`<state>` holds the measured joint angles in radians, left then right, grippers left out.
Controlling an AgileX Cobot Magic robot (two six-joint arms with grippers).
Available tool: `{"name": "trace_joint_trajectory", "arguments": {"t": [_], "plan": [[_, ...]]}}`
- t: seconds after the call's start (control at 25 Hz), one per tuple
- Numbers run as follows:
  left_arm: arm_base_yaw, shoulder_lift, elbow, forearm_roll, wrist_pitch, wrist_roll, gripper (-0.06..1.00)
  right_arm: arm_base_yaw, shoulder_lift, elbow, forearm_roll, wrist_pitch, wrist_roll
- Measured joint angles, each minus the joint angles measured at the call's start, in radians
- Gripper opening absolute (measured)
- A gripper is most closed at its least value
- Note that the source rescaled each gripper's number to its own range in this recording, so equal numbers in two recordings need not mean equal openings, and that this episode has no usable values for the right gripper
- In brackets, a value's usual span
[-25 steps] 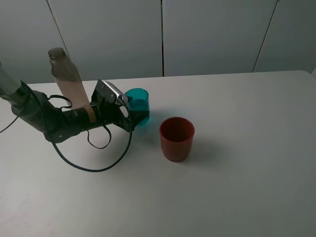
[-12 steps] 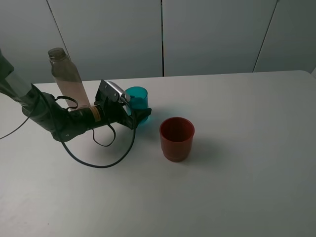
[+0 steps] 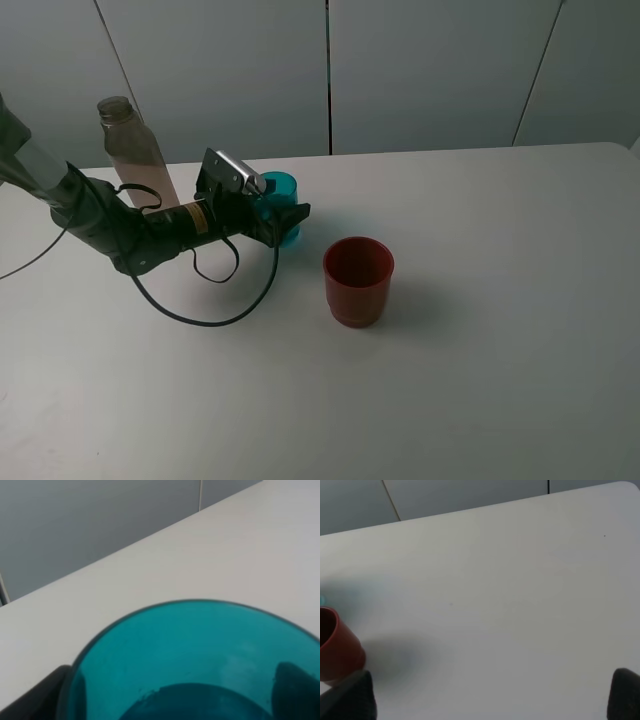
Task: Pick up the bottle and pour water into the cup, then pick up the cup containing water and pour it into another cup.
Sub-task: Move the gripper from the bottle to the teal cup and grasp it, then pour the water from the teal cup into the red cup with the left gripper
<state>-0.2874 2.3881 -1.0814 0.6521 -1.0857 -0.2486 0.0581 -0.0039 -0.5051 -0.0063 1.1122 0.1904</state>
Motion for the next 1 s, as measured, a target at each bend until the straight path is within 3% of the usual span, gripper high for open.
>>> {"name": "trace_joint_trajectory", "arguments": {"t": [0.28, 0.36, 0.4, 0.44, 1.0], "plan": [[0.000, 0.000, -0.002, 0.007, 0.007, -0.008, 0.99, 0.000, 0.000, 0.000, 0.000, 0.000, 0.000], [0.000, 0.000, -0.002, 0.012, 0.011, -0.010, 0.89, 0.000, 0.000, 0.000, 0.000, 0.000, 0.000], [0.000, 0.000, -0.002, 0.012, 0.011, -0.010, 0.62, 0.000, 0.000, 0.000, 0.000, 0.000, 0.000], [0.000, 0.000, -0.002, 0.014, 0.011, -0.010, 0.13, 0.000, 0.000, 0.000, 0.000, 0.000, 0.000], [0.000, 0.005, -0.002, 0.026, -0.012, -0.010, 0.11, 0.000, 0.000, 0.000, 0.000, 0.000, 0.000]]}}
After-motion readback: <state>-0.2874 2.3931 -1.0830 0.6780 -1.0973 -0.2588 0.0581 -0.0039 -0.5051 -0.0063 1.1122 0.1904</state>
